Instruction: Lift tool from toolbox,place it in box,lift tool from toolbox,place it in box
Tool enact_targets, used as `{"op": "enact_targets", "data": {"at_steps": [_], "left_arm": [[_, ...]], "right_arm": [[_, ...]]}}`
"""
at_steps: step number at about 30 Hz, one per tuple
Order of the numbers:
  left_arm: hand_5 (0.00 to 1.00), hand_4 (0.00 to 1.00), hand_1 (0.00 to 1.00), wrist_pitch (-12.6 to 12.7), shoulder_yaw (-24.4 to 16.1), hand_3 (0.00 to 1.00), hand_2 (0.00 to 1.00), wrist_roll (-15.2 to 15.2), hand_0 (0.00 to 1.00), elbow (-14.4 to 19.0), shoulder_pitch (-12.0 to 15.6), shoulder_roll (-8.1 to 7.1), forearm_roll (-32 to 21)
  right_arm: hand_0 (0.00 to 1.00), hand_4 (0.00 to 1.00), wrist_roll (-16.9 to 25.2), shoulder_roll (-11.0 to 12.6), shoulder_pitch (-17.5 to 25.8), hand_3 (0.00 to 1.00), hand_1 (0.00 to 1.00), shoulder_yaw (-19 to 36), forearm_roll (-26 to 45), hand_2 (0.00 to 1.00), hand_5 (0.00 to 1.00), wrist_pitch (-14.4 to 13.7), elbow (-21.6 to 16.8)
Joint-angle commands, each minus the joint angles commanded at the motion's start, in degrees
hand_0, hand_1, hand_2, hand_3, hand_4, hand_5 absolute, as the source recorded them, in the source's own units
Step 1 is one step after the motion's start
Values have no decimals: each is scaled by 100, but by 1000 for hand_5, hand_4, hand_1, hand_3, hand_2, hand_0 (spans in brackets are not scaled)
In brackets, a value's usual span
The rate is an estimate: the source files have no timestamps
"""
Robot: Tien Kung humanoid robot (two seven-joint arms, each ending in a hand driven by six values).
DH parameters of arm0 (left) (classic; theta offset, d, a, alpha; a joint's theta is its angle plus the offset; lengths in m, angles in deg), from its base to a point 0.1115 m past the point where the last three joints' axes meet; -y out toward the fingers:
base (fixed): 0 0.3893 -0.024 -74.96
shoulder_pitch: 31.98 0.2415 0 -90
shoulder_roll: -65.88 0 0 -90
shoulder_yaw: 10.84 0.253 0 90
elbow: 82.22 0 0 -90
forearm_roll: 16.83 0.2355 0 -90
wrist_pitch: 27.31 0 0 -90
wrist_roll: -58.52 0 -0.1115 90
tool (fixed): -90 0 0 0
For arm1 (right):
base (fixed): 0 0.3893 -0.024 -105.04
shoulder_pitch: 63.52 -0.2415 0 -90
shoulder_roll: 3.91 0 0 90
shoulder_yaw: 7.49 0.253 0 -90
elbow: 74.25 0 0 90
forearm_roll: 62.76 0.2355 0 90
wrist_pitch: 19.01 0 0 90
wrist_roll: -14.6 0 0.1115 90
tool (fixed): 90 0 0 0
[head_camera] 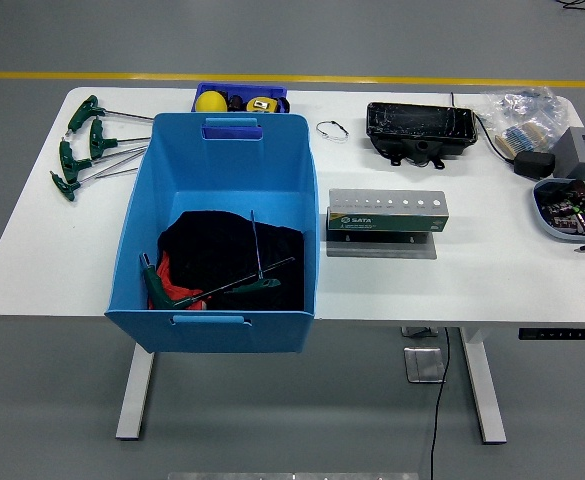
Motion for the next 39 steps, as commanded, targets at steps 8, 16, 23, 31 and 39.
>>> {"op": "enact_targets", "data": {"at_steps": [8,16,23,31,39], "left_arm": [[788,853,618,-11,-115,789,698,-19,618,0,16,-12,186],[792,857,618,2,-124,791,697,14,628,0,-7,-24,210],[791,857,621,0,-98,792,701,16,631,0,-29,-34,217],[789,858,623,3,-117,792,703,-14,629,0,-34,-29,283],[789,858,624,17,-955,792,705,-56,631,0,-14,61,1086]], "right_arm": [[877,998,-55,-67,-70,919,860,78,-124,895,926,35,70],[881,998,-92,-92,-172,921,863,77,-227,895,928,75,78],[871,998,-113,-106,-181,920,852,107,-239,893,930,45,77],[863,998,-139,-119,-189,918,845,166,-241,887,930,-21,73],[843,998,-201,-190,-262,917,813,116,-254,871,931,-47,108]]}}
